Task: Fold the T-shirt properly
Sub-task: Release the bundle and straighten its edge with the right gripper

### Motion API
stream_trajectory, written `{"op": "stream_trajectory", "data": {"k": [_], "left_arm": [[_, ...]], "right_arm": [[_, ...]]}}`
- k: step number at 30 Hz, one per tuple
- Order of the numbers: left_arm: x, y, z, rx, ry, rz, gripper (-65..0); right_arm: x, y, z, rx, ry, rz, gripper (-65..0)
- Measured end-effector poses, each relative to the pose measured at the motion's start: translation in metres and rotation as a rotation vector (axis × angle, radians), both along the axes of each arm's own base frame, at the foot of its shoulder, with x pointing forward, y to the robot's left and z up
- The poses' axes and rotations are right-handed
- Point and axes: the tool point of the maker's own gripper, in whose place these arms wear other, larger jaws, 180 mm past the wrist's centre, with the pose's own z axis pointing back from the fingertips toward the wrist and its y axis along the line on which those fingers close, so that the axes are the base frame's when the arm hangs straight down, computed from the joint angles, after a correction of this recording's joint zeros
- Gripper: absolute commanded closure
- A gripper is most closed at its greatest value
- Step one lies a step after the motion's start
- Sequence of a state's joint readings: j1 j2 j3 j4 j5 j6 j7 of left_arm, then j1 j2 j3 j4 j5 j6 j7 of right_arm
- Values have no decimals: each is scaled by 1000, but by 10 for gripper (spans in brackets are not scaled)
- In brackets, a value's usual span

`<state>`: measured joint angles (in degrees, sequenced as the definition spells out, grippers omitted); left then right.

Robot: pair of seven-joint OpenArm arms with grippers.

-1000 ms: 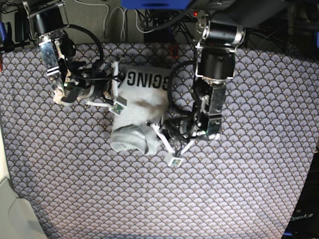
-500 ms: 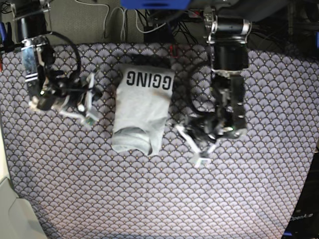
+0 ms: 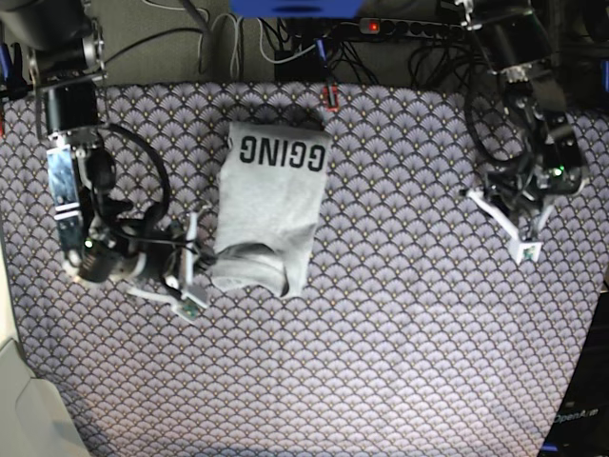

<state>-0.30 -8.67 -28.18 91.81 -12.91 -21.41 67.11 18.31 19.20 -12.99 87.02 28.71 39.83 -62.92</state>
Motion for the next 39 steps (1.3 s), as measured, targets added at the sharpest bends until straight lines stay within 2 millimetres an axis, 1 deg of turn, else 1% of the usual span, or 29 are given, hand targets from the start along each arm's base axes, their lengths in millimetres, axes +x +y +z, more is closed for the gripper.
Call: {"op": "stream_trajectory", "data": {"k": [1, 5, 8, 10, 13, 15, 17, 20, 23, 27, 29, 30, 34, 37, 39], "left_arm": [[-7, 8, -1, 9, 7, 15, -3], [-26, 24, -3, 29, 23, 56, -3], [-36, 33, -6, 31, 34, 86, -3], [-45, 39, -7, 39, 42, 103, -3], [-53, 41, -10, 48, 61, 106, -3], [-54, 39, -11, 44, 61, 103, -3], [-55, 41, -9, 50, 54, 103, -3], [-65, 42, -14, 54, 84, 105, -3], [-68, 41, -15, 54, 81, 102, -3], [-69, 43, -15, 60, 86, 103, -3], [-69, 46, -13, 66, 84, 102, -3], [-68, 46, -13, 68, 83, 102, -3], [-64, 48, -4, 85, 61, 94, -3], [-60, 45, -1, 85, 48, 88, -4], [-59, 45, 2, 91, 39, 81, -4]], "right_arm": [[2, 7, 1, 8, 0, 15, 0], [6, 29, -5, 46, 19, 41, 0], [5, 43, -17, 70, 46, 68, 0], [7, 48, -27, 80, 70, 78, 0], [11, 58, -43, 86, 113, 91, 0], [15, 64, -51, 92, 131, 101, 0], [21, 67, -54, 96, 133, 105, 0], [28, 74, -56, 87, 134, 124, 0], [31, 81, -59, 91, 140, 134, 0], [33, 77, -62, 96, 146, 124, 0], [34, 73, -60, 82, 138, 126, 0], [37, 69, -56, 77, 124, 127, 0], [48, 36, -41, 0, 86, 108, 0], [47, 34, -30, -31, 63, 126, 0], [48, 35, -18, -9, 32, 123, 0]]}}
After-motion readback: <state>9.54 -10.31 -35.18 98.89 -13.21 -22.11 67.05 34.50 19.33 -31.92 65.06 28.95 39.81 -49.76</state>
